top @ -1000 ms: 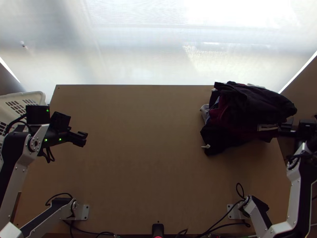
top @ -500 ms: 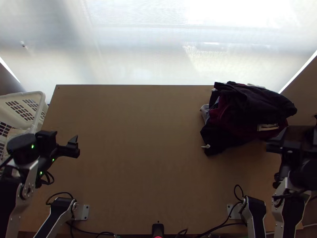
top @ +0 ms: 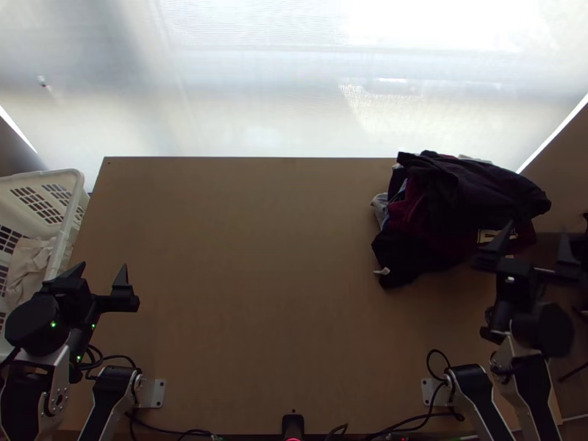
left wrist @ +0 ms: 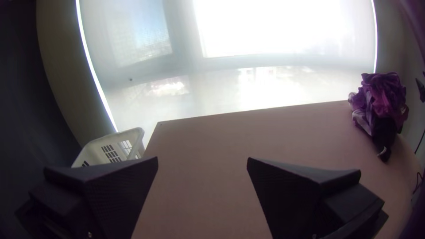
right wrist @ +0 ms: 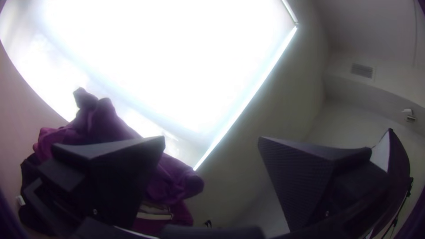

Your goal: Fold the t-shirt

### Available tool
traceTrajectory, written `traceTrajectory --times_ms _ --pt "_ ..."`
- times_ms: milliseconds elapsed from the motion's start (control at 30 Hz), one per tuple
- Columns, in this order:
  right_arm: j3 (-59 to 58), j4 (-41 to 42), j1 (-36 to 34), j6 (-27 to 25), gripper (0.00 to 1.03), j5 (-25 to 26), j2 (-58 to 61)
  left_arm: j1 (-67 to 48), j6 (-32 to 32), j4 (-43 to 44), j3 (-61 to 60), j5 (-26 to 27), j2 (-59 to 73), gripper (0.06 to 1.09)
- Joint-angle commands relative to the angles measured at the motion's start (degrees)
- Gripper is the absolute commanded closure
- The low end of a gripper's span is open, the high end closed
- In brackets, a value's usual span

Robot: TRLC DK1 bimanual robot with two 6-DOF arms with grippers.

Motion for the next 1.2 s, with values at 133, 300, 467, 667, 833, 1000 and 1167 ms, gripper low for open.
traceTrajectory --times_ms 133,300,467,667,833,1000,1167 --pt "11.71 17.25 0.16 5.25 0.05 -1.34 29.74 1.58 0.09 -1.32 -1.92 -0.74 -6.14 0.1" --pt "26.74 18.04 -3.79 7.27 0.05 -4.33 43.72 3.08 1.58 -4.05 -1.83 -0.74 -8.34 0.1" --pt "36.68 17.34 -6.34 9.91 0.05 -7.75 53.65 4.13 2.37 -4.49 -2.09 -0.74 -8.61 0.1" --pt "38.08 17.16 -8.89 13.33 0.05 -10.21 62.79 4.75 2.64 -4.75 -2.89 -0.92 -8.69 0.1" --pt "37.03 17.16 -9.15 16.32 0.05 -10.3 68.24 6.24 4.13 -5.28 -3.15 -0.83 -9.05 0.1" --pt "28.85 17.51 -8.01 18.61 0.05 -10.3 66.31 8.53 5.98 -5.28 -3.24 -0.83 -9.22 0.1" --pt "23.4 18.04 -7.48 20.45 0.05 -9.78 64.9 9.32 6.33 -5.63 -3.59 -0.83 -9.92 0.1"
